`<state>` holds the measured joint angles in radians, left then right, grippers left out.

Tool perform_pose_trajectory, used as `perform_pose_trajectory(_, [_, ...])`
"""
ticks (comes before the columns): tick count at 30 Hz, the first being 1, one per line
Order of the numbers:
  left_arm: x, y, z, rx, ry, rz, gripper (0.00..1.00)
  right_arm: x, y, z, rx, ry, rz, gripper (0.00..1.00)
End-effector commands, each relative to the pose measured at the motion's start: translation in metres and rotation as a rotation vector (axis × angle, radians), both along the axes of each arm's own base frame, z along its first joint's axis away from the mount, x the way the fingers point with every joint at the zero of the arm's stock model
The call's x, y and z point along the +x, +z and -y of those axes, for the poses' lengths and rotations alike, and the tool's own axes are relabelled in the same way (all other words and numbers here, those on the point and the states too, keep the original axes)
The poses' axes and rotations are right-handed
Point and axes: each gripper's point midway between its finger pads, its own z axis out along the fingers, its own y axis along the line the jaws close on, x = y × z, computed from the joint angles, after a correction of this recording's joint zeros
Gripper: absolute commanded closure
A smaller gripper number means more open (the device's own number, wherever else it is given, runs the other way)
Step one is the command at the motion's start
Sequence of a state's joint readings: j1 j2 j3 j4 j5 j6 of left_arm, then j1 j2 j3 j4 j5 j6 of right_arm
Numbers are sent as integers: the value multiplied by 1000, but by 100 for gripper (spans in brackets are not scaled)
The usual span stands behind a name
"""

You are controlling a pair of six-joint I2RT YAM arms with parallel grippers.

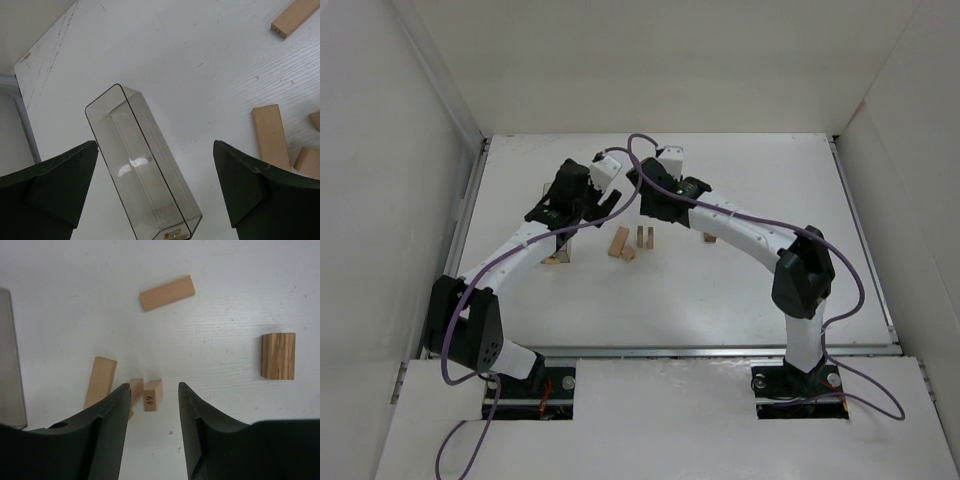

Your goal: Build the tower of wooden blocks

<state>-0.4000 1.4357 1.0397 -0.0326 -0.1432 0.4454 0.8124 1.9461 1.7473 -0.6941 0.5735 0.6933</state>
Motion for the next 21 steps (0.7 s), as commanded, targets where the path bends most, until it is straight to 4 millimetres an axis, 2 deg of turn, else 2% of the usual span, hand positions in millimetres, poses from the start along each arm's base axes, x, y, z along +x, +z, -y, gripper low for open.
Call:
perform_pose_trajectory(1, [0, 17, -7, -9, 31, 51, 0, 24, 57, -9, 105, -12, 147, 50])
perform_pose_trajectory(3, [0, 17, -7, -1, 26, 52, 0, 27, 59, -9, 130, -1, 135, 48])
perform_pose_trajectory(6, [1, 13, -7, 3, 26, 44, 0, 40, 44, 1, 165, 10, 72, 47])
perform_pose_trajectory(7, [1, 13, -7, 3, 26, 44, 0, 52, 41, 9, 174, -9, 63, 45])
perform_pose_trajectory(9, [1, 13, -7, 3, 26, 44, 0, 63, 28, 10, 190, -14, 28, 40])
perform_pose_trajectory(10, [1, 10, -7, 6, 26, 35, 0, 67, 22, 16, 179, -35, 6, 35])
perform_pose_trajectory(11, [1, 10, -7, 6, 26, 35, 0, 76, 33, 15, 191, -43, 22, 27])
perform_pose_trajectory(12, [1, 10, -7, 6, 26, 35, 0, 84, 15, 18, 172, -68, -14, 9])
perform_pose_trajectory(13, [3, 13, -9, -5, 50, 49, 0, 83, 8, 19, 153, -77, -49, 2])
perform_pose_trajectory(14, [6, 15, -8, -11, 50, 63, 0, 94, 20, 20, 168, -101, -23, 0])
perform_pose_trajectory(15, [5, 15, -9, -30, 78, 63, 0, 96, 3, 18, 145, -104, -52, 0])
perform_pose_trajectory(17, [9, 20, -8, -41, 79, 86, 0, 100, 5, 22, 165, -140, -59, 0])
perform_pose_trajectory(18, [11, 22, -3, -52, 56, 102, 0, 101, -3, 30, 160, -161, -74, 0])
perform_pose_trajectory(19, [14, 21, 1, -7, -4, 108, 0, 103, 3, 38, 176, -182, -63, 0])
perform_pose_trajectory(20, [14, 24, 14, -12, -97, 111, 0, 109, 8, 39, 211, -178, -38, 0])
perform_pose_trajectory(21, [15, 20, 21, 2, -150, 94, 0, 107, -8, 53, 206, -194, -65, 0])
